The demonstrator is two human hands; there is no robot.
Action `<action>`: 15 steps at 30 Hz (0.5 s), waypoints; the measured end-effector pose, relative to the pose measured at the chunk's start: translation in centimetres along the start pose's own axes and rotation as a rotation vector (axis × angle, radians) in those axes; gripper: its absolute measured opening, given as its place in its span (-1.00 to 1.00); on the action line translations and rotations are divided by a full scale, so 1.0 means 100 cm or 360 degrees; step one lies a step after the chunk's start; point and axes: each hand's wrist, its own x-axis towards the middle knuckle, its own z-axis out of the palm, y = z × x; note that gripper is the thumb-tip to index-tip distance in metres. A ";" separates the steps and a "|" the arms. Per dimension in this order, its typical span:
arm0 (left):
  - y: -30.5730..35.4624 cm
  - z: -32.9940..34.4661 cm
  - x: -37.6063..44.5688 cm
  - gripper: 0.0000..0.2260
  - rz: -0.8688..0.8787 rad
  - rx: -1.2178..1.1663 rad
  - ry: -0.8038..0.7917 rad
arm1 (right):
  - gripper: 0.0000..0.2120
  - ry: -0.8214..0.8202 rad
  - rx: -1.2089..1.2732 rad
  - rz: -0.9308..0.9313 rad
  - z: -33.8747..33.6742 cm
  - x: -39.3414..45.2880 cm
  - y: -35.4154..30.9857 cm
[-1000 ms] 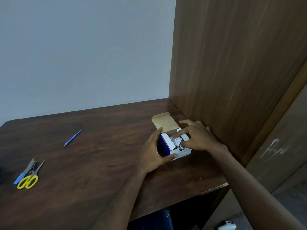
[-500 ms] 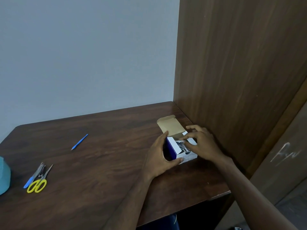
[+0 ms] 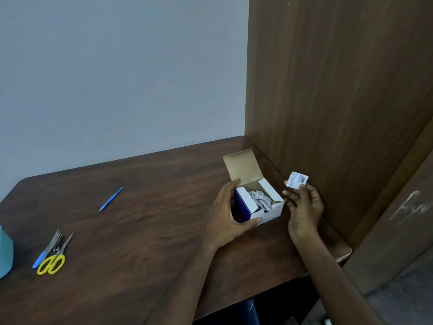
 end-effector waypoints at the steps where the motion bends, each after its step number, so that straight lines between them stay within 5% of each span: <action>1: 0.000 0.001 0.000 -0.09 0.0025 0.0002 0.0018 | -0.86 0.0017 0.0008 0.0007 -0.001 0.000 -0.001; 15: 0.000 -0.001 -0.001 -0.30 0.0050 -0.0175 0.0214 | -0.91 -0.0203 -0.0200 -0.0152 0.000 -0.017 -0.001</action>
